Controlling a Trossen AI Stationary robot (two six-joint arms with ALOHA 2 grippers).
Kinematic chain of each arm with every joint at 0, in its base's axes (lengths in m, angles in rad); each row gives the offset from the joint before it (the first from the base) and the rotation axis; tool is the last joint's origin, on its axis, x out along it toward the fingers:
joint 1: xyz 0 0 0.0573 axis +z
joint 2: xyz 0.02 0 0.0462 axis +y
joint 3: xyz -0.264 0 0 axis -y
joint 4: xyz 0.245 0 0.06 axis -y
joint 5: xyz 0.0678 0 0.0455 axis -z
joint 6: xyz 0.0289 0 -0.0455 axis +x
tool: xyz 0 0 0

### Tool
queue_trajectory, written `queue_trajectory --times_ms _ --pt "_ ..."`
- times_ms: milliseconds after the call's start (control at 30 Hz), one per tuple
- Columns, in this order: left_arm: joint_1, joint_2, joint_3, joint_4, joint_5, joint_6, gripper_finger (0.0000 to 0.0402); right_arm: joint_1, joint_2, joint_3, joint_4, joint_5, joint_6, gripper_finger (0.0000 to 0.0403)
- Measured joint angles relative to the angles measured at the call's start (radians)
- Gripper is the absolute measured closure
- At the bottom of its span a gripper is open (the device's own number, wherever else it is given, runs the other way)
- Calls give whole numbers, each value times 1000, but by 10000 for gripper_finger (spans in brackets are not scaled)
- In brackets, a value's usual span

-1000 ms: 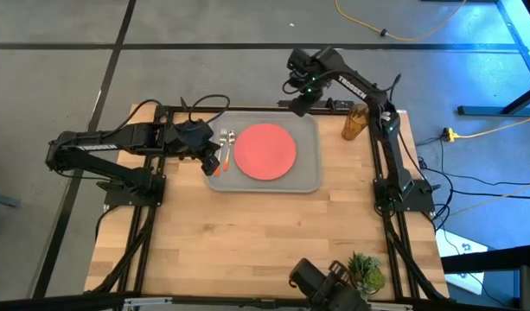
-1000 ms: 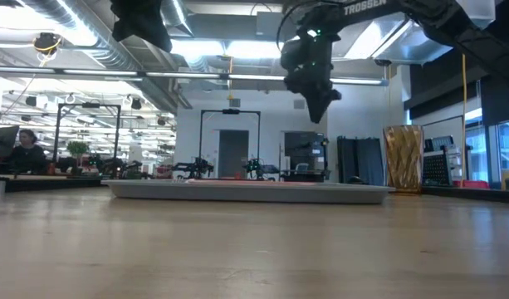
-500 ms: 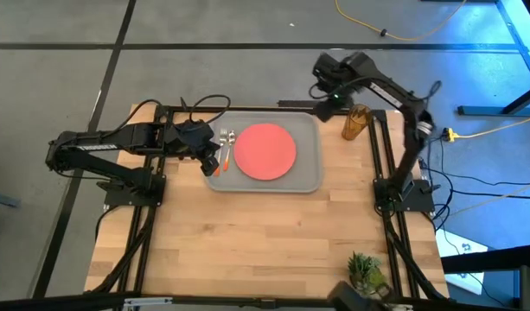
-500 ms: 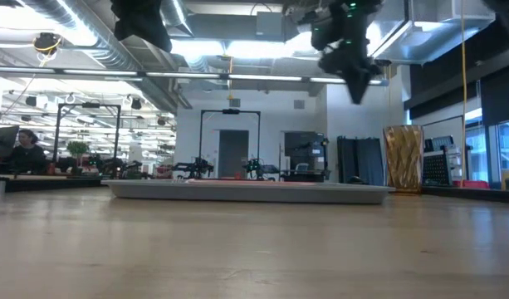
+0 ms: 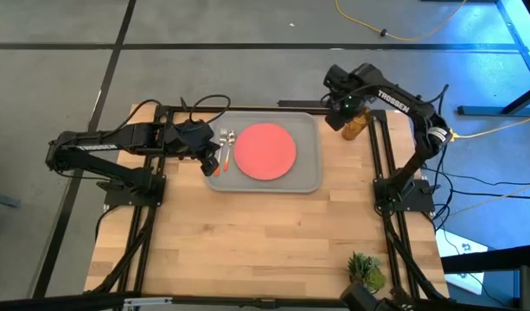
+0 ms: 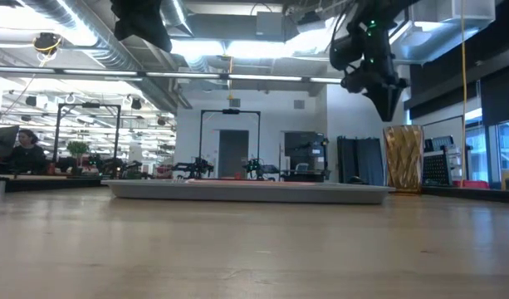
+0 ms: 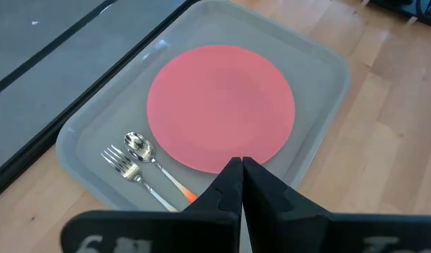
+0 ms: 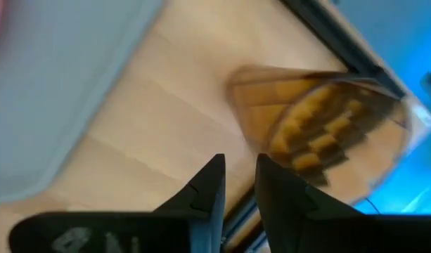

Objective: Pick and place plate/cup/fork/spoon on tray
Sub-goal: Put the orange cup on the gray tray to the top right of the pink plate

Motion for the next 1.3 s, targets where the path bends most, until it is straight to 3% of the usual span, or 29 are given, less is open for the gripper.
queue_trajectory --times_ms 167,1300 --pt "0 0 0 1 0 -2 401 -1 1 -14 -3 90 19 324" --pt "0 0 0 1 1 -9 401 -65 2 -19 41 -17 46 324"
